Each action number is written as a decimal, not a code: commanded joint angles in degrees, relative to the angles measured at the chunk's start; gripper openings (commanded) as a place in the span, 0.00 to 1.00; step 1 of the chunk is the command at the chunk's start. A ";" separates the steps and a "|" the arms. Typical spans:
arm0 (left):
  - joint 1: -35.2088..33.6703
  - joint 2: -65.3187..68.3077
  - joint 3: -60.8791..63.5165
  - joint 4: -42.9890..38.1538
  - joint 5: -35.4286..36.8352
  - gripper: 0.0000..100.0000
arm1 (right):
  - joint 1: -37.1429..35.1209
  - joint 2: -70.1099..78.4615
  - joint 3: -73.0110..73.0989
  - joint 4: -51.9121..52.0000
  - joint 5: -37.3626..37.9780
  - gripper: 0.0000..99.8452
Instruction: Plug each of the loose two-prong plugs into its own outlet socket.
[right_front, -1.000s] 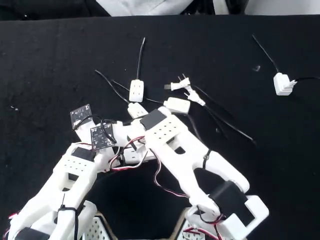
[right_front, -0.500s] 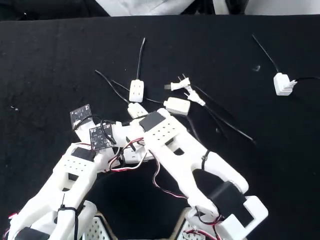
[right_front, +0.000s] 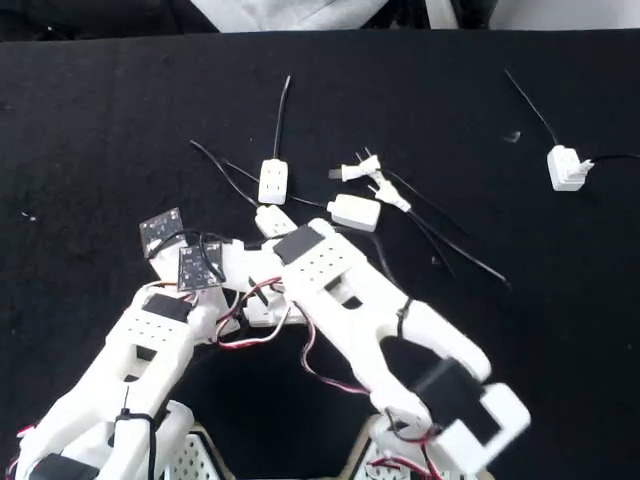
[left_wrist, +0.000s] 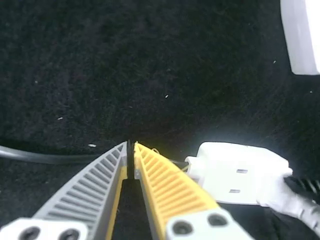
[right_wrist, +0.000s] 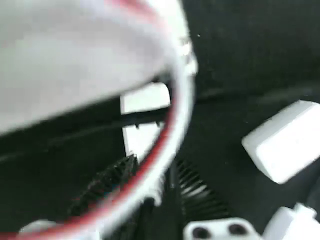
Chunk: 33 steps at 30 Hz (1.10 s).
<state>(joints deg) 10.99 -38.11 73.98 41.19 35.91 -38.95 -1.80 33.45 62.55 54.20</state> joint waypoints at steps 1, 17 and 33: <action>-0.48 0.88 -0.31 -0.70 -0.26 0.03 | -0.62 3.82 0.48 -0.09 -1.49 0.12; -0.31 0.88 -0.40 -0.70 -0.26 0.03 | -0.44 -8.48 0.48 9.85 -1.49 0.12; -0.31 0.88 -0.31 -0.79 -0.26 0.03 | -0.44 -13.93 -3.56 10.20 -1.41 0.12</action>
<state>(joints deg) 11.08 -38.11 73.98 41.19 35.91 -38.95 -11.65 32.92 72.31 53.05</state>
